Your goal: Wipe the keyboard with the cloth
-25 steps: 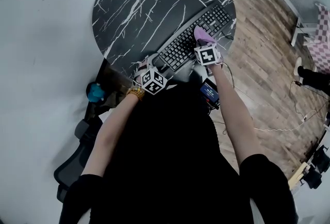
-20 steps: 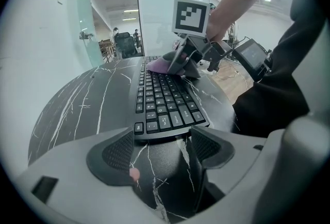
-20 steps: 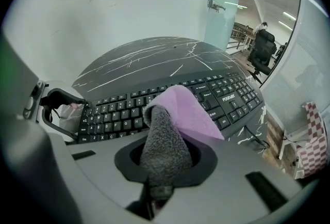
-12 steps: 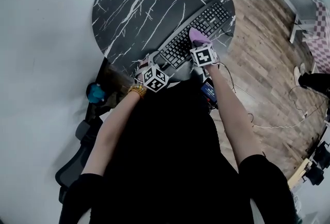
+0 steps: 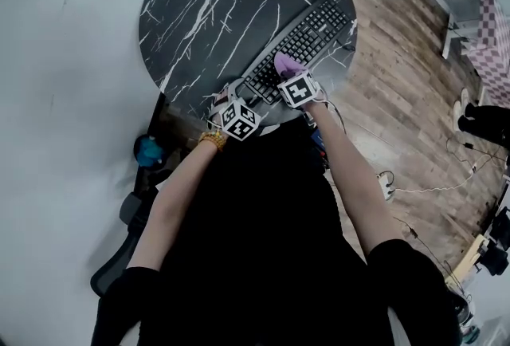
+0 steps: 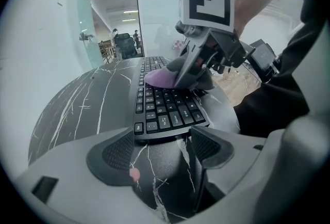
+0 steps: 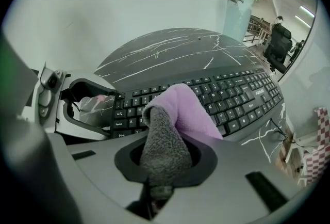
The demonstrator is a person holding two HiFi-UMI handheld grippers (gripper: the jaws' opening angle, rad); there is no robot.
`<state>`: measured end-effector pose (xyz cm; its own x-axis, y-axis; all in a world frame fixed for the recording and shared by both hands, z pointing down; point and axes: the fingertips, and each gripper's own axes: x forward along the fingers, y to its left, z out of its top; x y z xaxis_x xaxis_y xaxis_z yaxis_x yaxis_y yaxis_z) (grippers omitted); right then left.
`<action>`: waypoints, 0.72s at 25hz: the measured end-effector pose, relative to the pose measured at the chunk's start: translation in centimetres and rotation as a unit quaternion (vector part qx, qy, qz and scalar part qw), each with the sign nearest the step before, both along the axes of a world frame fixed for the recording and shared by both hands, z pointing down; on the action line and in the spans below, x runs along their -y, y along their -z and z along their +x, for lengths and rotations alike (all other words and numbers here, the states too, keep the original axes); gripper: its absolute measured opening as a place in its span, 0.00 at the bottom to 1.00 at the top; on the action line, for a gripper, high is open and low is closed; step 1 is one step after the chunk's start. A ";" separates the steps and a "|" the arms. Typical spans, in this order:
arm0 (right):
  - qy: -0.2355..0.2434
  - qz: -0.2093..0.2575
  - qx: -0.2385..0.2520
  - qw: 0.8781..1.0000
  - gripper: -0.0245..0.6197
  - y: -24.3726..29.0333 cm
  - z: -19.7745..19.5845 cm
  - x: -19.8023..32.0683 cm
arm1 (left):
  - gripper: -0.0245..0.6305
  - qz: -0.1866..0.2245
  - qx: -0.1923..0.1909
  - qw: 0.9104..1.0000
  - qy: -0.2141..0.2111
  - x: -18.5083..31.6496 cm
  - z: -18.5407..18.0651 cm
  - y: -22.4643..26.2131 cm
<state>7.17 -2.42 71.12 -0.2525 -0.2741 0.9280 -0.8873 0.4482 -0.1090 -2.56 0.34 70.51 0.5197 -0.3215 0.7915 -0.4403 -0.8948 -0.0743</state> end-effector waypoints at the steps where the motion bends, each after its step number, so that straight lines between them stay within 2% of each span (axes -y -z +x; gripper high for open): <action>1: 0.003 0.003 -0.003 1.000 0.14 0.0 -0.1 0.0 | 0.55 0.001 -0.001 1.000 0.000 0.0 0.0 0.0; 9: 0.008 -0.004 0.010 1.000 0.14 -0.3 -2.6 -1.6 | 0.55 0.003 -0.004 1.000 -0.005 0.1 -0.3 -0.2; 18: 0.035 0.000 -0.001 0.999 0.14 0.1 -4.2 -3.0 | 0.55 0.009 -0.011 1.000 -0.005 0.2 0.0 0.0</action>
